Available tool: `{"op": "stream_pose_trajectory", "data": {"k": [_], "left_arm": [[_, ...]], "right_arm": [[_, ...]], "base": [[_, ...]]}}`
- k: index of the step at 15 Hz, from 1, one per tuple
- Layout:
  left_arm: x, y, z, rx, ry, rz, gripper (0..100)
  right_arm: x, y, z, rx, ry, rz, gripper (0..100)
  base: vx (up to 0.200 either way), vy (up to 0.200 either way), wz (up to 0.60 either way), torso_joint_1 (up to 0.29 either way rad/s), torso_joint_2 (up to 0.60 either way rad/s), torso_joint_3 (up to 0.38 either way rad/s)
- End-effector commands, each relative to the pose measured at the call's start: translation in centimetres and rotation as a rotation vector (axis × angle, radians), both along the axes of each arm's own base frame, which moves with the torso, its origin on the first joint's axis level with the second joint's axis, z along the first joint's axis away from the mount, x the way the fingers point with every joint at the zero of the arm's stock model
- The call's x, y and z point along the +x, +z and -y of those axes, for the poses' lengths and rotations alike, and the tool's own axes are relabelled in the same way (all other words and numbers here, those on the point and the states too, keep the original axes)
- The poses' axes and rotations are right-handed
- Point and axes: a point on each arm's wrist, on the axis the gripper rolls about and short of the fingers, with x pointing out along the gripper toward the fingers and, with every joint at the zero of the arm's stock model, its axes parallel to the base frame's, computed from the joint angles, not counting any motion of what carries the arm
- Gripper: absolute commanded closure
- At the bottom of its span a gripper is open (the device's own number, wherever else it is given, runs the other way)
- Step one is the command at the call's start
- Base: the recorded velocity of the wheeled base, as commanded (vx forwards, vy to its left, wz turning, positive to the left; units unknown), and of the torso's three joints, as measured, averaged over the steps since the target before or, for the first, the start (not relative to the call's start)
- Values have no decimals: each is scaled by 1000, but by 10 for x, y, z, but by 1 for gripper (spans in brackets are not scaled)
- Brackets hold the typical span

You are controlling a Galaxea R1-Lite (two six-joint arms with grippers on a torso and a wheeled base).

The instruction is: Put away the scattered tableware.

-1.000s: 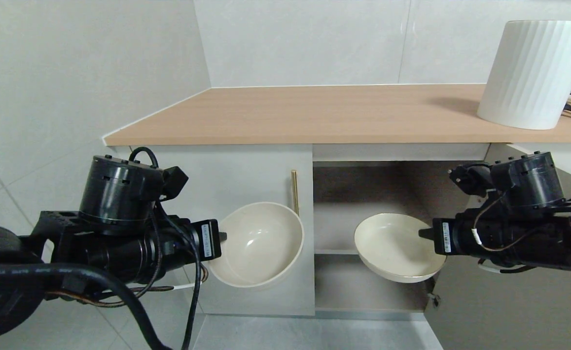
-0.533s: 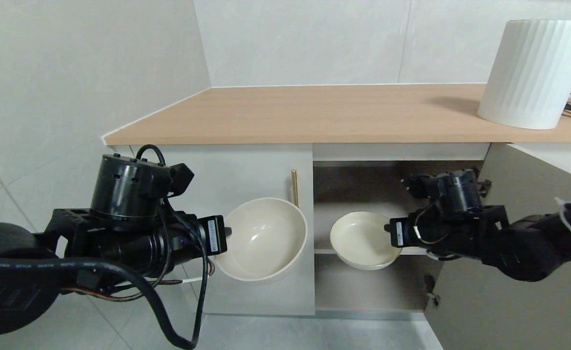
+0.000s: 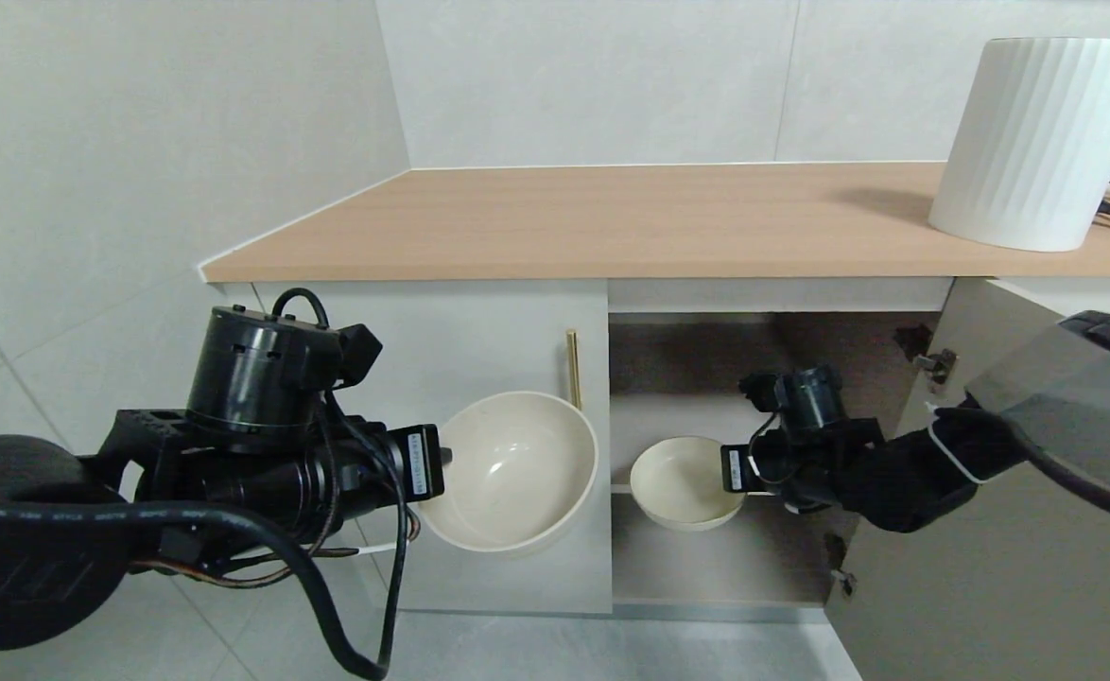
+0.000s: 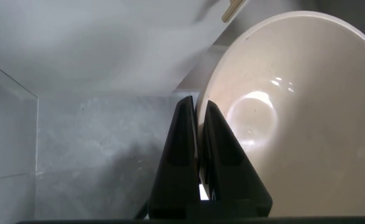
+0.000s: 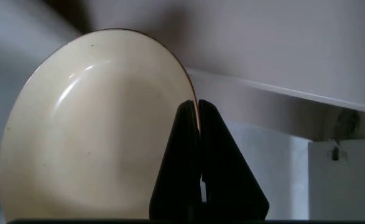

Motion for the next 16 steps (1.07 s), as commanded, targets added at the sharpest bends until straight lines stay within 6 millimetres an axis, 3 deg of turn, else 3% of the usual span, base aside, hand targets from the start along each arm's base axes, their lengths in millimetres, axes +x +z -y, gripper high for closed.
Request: {"op": "stream_pose_trajectory", "data": {"k": [1, 8, 16], "left_arm": [[1, -1, 1, 2, -1, -5, 100], [1, -5, 3, 9, -6, -17, 100], [2, -6, 3, 11, -6, -19, 100]], "right_arm": [[34, -31, 2, 15, -105, -15, 100], [78, -61, 20, -62, -307, 51, 100], [107, -80, 31, -104, -430, 108, 100]], "base": [[0, 0, 0, 0, 0, 0], [0, 0, 0, 0, 0, 0], [0, 0, 0, 0, 0, 0]]}}
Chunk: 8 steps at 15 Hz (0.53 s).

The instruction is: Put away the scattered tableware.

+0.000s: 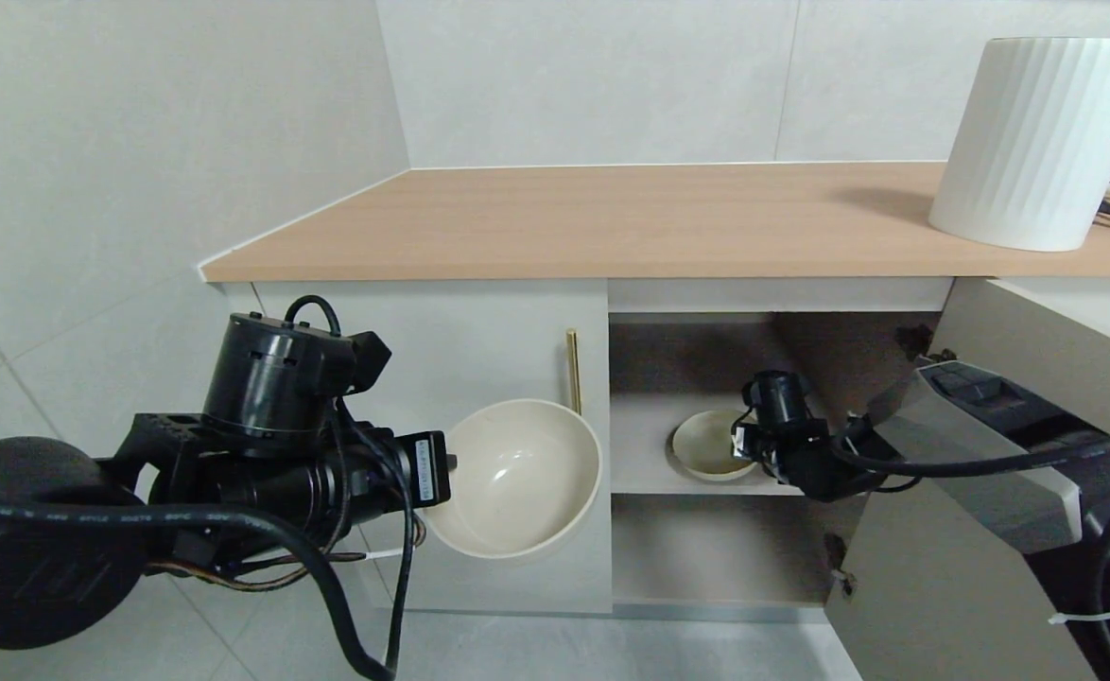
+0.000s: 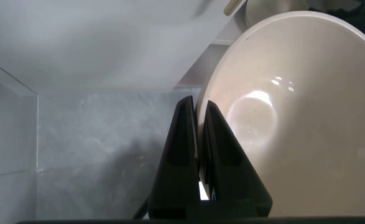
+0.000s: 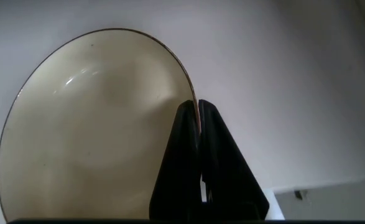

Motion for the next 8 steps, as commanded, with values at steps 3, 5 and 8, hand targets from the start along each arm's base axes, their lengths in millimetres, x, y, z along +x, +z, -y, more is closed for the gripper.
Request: {"op": "stream_pose_trajectory", "data": {"k": [3, 5, 8], "left_arm": [[1, -2, 1, 4, -1, -6, 100], [1, -2, 1, 4, -1, -6, 100], [1, -3, 2, 6, -1, -10, 100]], "right_arm": [[14, -16, 4, 1, -21, 11, 100], [19, -19, 4, -10, -44, 27, 100], [23, -22, 4, -14, -56, 39, 100]], "base": [[0, 0, 0, 0, 0, 0], [0, 0, 0, 0, 0, 0], [0, 0, 0, 0, 0, 0]]}}
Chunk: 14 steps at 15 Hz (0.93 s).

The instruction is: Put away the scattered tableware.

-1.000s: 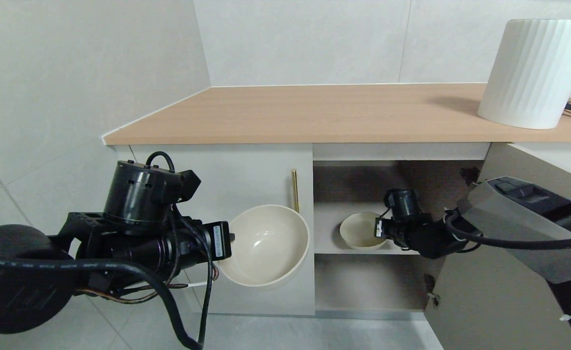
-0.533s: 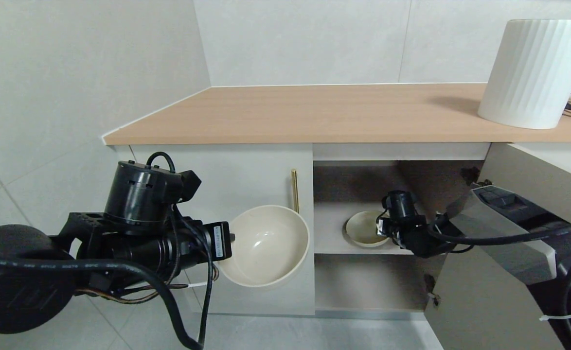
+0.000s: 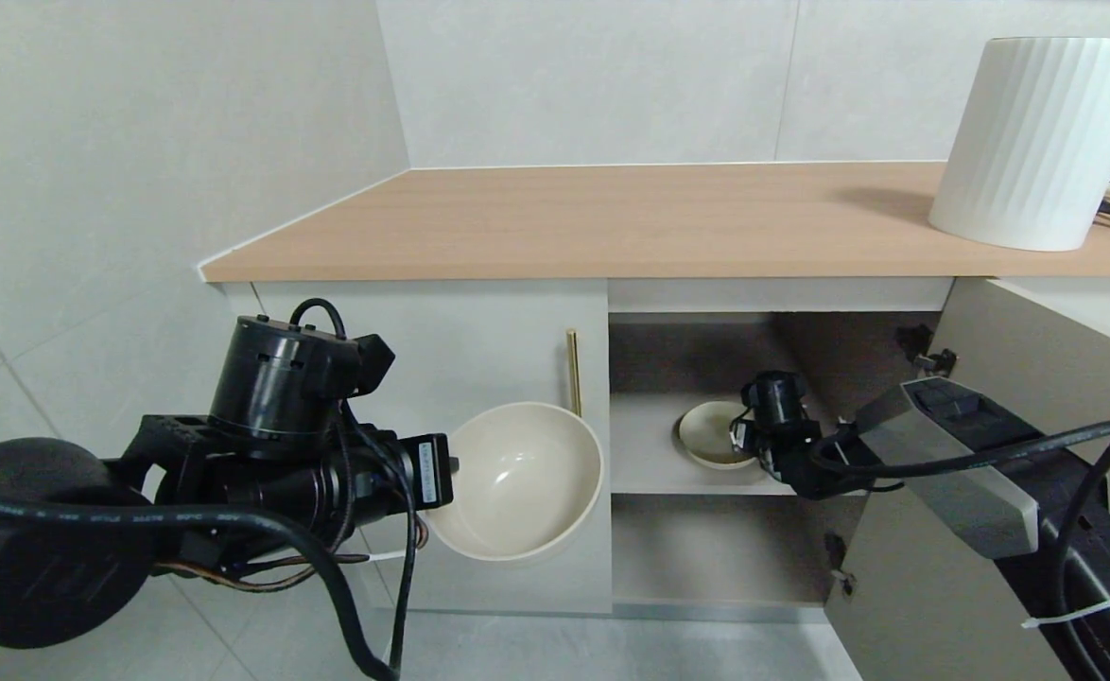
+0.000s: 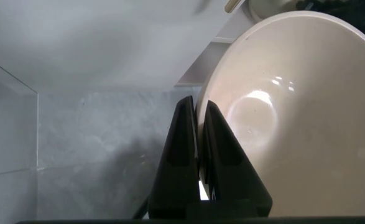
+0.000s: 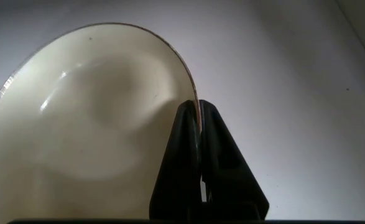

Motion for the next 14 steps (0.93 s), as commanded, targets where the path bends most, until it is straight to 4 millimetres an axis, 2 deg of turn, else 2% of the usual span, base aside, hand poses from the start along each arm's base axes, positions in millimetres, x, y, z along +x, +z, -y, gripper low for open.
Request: {"op": "stream_pose_trajectory", "data": {"k": [1, 4, 5, 11, 13, 14], "left_arm": [[0, -1, 1, 2, 0, -3, 100], [1, -1, 0, 2, 1, -3, 100], [1, -1, 0, 2, 1, -3, 100], [1, -1, 0, 2, 1, -3, 100], [3, -3, 2, 5, -3, -5, 100], [5, -4, 4, 6, -8, -8, 100]], "right_arm": [[1, -4, 0, -2, 0, -5, 100], [0, -5, 1, -2, -1, -8, 100], [0, -4, 1, -2, -1, -8, 0], [-9, 13, 1, 1, 2, -4, 0], [-31, 49, 1, 38, 16, 2, 0], [-41, 60, 1, 48, 40, -5, 0]], "base": [[0, 0, 0, 0, 0, 0], [0, 0, 0, 0, 0, 0], [0, 0, 0, 0, 0, 0], [0, 0, 0, 0, 0, 0], [0, 0, 0, 0, 0, 0], [0, 0, 0, 0, 0, 0]]}}
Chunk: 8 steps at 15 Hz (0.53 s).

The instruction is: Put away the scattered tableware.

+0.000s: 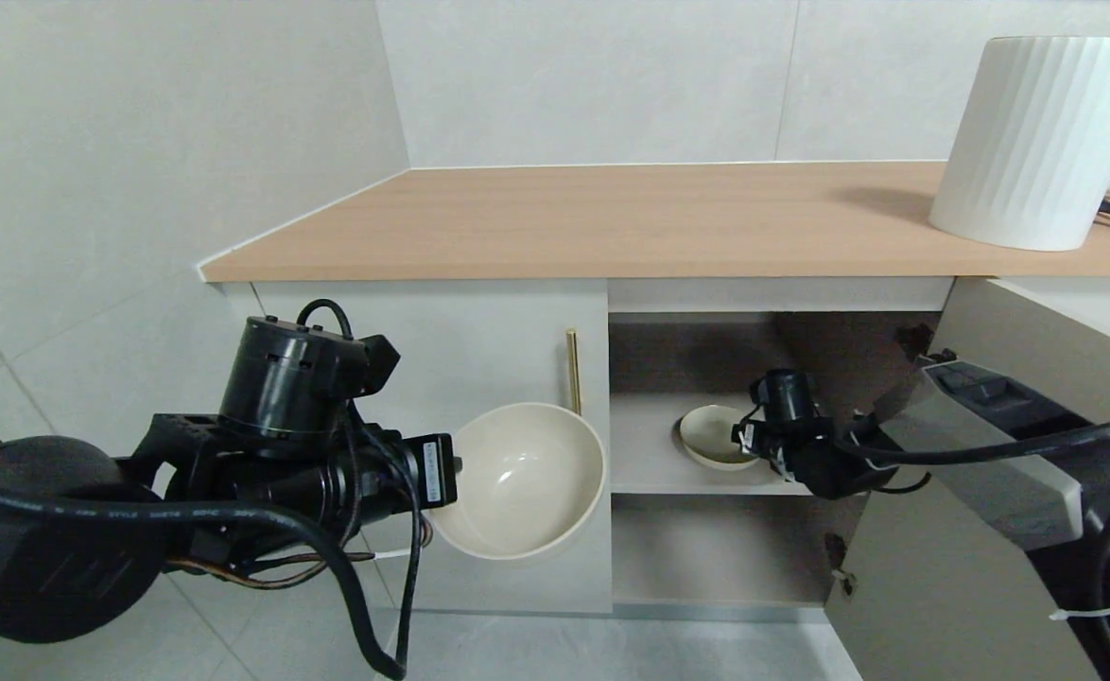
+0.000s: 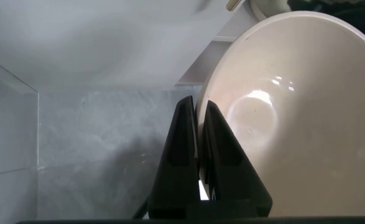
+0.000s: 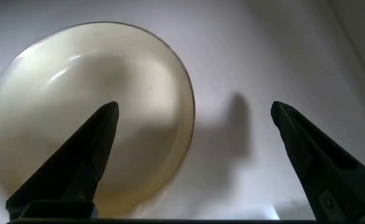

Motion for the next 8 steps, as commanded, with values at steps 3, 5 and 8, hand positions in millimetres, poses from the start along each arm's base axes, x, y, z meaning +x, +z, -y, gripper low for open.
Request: {"op": "stream_pose_trajectory", "data": {"k": [3, 5, 8], "left_arm": [[15, -18, 28, 60, -49, -21, 100], [17, -34, 39, 108, -50, -49, 100], [18, -50, 52, 191, -34, -55, 100]], "right_arm": [[-86, 96, -16, 137, 286, -12, 0], [-121, 123, -24, 151, 380, -10, 0], [-167, 164, -39, 161, 503, -31, 0]], "base": [[0, 0, 0, 0, 0, 0], [0, 0, 0, 0, 0, 0], [0, 0, 0, 0, 0, 0]]}}
